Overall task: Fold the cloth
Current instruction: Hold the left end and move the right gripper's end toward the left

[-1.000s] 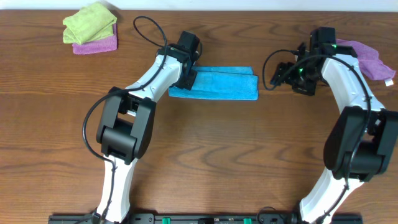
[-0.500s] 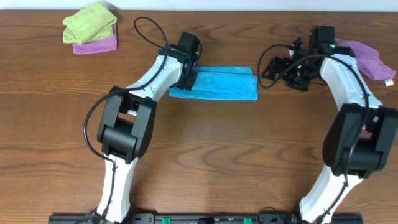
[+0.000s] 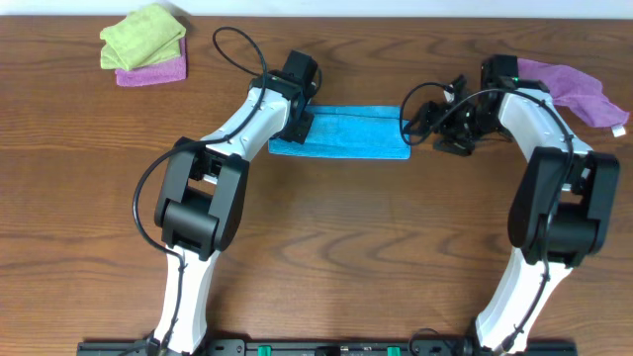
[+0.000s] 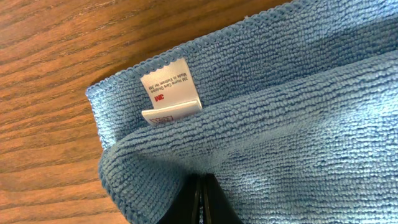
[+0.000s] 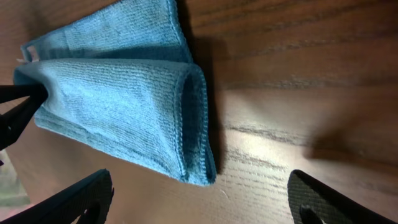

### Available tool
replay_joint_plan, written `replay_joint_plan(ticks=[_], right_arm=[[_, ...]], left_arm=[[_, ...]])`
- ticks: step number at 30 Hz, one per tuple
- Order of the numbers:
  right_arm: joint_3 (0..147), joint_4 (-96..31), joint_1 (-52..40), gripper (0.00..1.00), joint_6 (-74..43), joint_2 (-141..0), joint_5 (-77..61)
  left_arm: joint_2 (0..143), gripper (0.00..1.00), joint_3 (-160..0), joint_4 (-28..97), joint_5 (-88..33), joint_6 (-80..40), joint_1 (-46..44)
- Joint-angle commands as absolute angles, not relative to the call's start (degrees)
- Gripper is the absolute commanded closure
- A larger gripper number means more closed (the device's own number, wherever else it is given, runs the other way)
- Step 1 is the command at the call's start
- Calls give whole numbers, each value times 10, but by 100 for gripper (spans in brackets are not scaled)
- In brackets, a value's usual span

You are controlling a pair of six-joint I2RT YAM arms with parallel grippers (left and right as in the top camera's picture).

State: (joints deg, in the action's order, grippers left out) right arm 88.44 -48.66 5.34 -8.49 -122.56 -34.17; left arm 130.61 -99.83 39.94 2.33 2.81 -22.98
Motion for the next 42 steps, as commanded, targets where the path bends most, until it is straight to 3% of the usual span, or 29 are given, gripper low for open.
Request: replay_joint_plan(ticks=[1, 22, 25, 29, 30, 31, 34, 37, 42], right_arm=[[863, -473, 56, 10, -86, -1230, -367], [756, -324, 8, 14, -185, -1276, -445], [756, -304, -8, 22, -196, -1293, -446], [756, -281, -15, 61, -212, -1295, -434], [757, -276, -15, 64, -212, -1295, -433], [757, -273, -14, 55, -212, -1295, -430], [757, -274, -8, 50, -213, -1295, -407], [757, -274, -1, 28, -219, -1295, -398], [757, -274, 25, 30, -230, -1295, -382]], left_arm=[[1330, 94, -996, 402, 19, 22, -229], [1330, 94, -996, 403, 19, 22, -229], [1330, 94, -996, 404, 19, 22, -229], [1330, 94, -996, 405, 19, 22, -229], [1330, 95, -996, 405, 19, 22, -229], [1330, 94, -996, 405, 19, 22, -229], [1330, 94, -996, 405, 19, 26, -229], [1330, 94, -996, 405, 19, 28, -229], [1330, 94, -996, 404, 19, 29, -229]])
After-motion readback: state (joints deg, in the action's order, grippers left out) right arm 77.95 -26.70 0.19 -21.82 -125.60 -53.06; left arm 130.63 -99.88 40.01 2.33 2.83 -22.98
